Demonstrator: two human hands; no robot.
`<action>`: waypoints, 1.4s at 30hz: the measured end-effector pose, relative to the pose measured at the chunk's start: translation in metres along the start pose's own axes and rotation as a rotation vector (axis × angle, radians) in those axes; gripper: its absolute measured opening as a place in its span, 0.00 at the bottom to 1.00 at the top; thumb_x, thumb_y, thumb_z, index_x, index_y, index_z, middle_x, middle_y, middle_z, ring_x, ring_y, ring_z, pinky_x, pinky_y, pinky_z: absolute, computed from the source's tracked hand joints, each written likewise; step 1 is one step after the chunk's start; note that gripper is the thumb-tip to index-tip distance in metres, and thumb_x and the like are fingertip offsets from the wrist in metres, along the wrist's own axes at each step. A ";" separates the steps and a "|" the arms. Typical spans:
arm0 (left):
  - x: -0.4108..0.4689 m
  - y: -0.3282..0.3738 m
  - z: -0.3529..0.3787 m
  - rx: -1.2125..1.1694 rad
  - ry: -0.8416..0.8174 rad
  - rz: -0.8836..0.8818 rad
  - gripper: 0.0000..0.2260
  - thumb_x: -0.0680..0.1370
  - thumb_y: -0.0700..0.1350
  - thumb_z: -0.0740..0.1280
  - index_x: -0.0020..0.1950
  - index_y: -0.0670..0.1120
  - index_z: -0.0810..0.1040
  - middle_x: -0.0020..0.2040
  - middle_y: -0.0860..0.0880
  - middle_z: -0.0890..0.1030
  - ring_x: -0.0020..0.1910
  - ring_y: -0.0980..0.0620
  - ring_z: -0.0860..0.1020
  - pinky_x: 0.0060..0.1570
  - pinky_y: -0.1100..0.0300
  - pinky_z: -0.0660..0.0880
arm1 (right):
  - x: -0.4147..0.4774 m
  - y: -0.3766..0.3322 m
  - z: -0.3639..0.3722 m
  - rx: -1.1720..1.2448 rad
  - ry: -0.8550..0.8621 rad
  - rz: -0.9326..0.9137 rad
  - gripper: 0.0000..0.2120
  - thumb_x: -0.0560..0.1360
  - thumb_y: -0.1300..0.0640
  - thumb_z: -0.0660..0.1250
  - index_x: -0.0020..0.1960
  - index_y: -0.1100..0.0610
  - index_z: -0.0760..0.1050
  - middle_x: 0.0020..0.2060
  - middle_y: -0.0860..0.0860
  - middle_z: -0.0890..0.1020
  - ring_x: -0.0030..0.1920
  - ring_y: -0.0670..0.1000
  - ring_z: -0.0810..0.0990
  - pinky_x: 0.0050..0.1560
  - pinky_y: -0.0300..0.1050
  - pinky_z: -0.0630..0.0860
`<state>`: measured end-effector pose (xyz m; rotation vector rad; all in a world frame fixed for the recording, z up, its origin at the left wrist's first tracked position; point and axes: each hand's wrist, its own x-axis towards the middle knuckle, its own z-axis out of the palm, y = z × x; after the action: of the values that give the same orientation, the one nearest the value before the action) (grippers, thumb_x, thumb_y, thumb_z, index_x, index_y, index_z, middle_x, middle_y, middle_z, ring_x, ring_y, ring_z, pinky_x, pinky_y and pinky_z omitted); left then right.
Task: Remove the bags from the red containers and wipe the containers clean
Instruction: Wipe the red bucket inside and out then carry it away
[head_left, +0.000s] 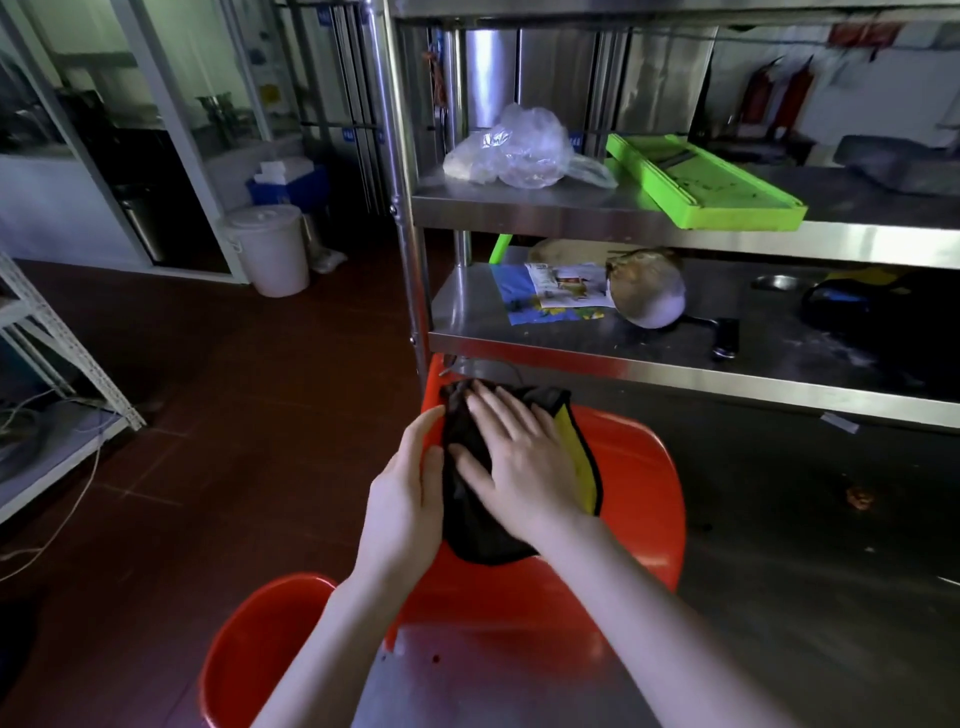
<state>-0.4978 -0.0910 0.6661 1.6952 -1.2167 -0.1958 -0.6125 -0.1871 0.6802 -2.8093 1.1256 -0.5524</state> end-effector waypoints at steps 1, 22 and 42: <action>-0.001 -0.003 -0.001 0.012 0.001 -0.006 0.18 0.83 0.47 0.56 0.71 0.63 0.66 0.62 0.56 0.79 0.57 0.63 0.77 0.51 0.77 0.68 | -0.009 -0.002 0.004 -0.008 0.034 0.013 0.31 0.79 0.38 0.49 0.77 0.52 0.59 0.77 0.47 0.60 0.77 0.49 0.57 0.75 0.53 0.56; -0.026 -0.027 -0.016 0.005 -0.025 0.020 0.18 0.81 0.54 0.53 0.70 0.70 0.64 0.24 0.52 0.71 0.19 0.57 0.64 0.20 0.66 0.63 | -0.035 0.082 0.002 -0.082 0.012 0.534 0.26 0.81 0.41 0.49 0.75 0.50 0.63 0.75 0.46 0.66 0.75 0.51 0.60 0.74 0.52 0.56; -0.026 -0.037 -0.022 0.011 -0.022 -0.023 0.19 0.81 0.53 0.55 0.69 0.70 0.65 0.23 0.50 0.71 0.20 0.52 0.68 0.23 0.47 0.78 | -0.123 0.087 0.028 0.025 0.241 0.406 0.31 0.81 0.40 0.44 0.75 0.57 0.64 0.75 0.52 0.65 0.76 0.56 0.59 0.73 0.61 0.61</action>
<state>-0.4738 -0.0576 0.6374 1.7209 -1.2166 -0.2227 -0.7418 -0.1690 0.5998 -2.4331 1.6618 -0.8640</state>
